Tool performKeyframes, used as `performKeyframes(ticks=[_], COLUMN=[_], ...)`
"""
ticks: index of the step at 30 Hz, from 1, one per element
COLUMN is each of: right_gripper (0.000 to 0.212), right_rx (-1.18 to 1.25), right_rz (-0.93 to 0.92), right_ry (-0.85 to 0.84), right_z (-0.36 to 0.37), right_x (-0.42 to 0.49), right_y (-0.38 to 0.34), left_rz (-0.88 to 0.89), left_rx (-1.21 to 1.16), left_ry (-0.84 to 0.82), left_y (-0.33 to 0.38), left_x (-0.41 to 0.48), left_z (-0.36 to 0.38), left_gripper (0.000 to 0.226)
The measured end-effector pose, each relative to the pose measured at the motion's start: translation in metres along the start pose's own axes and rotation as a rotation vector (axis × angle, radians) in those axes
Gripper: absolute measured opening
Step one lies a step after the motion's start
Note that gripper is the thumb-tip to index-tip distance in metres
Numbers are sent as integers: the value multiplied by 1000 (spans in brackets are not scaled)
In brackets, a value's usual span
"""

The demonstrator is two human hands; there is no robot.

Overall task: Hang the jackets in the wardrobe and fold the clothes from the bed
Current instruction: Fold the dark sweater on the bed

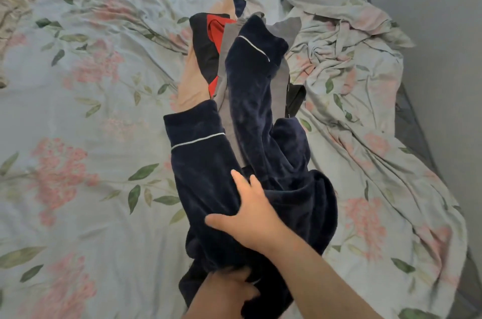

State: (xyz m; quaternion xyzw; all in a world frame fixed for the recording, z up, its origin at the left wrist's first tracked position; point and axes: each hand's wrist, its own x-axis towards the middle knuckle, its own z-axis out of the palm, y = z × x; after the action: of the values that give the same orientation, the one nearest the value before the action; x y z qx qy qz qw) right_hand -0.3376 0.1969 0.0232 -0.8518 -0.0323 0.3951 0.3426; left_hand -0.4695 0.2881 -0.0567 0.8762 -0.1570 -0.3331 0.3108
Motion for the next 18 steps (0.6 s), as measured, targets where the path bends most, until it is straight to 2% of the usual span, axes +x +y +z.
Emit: performKeyframes(ticks=[1, 2, 3, 4, 5, 6, 8, 9, 11, 12, 14, 15, 17, 18], right_gripper=[101, 90, 67, 41, 22, 15, 14, 14, 13, 13, 18, 19, 19, 21], right_rx=[-83, -162, -202, -185, -131, -76, 51, 117, 277, 369, 538, 608, 696, 719], right_rz=[54, 53, 26, -32, -83, -88, -54, -17, 104, 202, 380, 456, 579, 622], right_ry=[-28, -31, -6, 43, 86, 121, 269, 352, 491, 550, 668, 724, 855, 914], right_z=[13, 23, 28, 30, 24, 13, -23, -42, -72, -81, -89, -90, -92, -94], right_x=[9, 18, 24, 25, 22, 19, 5, -6, -37, -52, -75, -85, -103, -111], right_y=[3, 8, 14, 20, 24, 30, 49, 64, 102, 119, 149, 157, 164, 163], left_rz=[-3, 9, 18, -18, -35, 3, 25, 26, 75, -2, -222, -328, -457, -464], left_rx=[-41, -61, 4, -40, -87, -139, 25, 164, -117, -247, -268, -281, -596, -756], left_ry=[-77, -196, -199, -70, -53, -7, 18, 172, 489, 613, 797, 796, 619, 534], left_y=[4, 10, 16, 17, 16, 13, 6, 7, 2, -4, -19, -24, -22, -19], left_x=[3, 4, -3, -8, -13, -18, -32, -41, -55, -55, -39, -27, 1, 16], left_z=[10, 17, 18, 18, 15, 8, -11, -22, -22, -22, -30, -36, -52, -57], left_gripper=[52, 53, 57, 58, 55, 50, 40, 41, 49, 54, 63, 71, 88, 92])
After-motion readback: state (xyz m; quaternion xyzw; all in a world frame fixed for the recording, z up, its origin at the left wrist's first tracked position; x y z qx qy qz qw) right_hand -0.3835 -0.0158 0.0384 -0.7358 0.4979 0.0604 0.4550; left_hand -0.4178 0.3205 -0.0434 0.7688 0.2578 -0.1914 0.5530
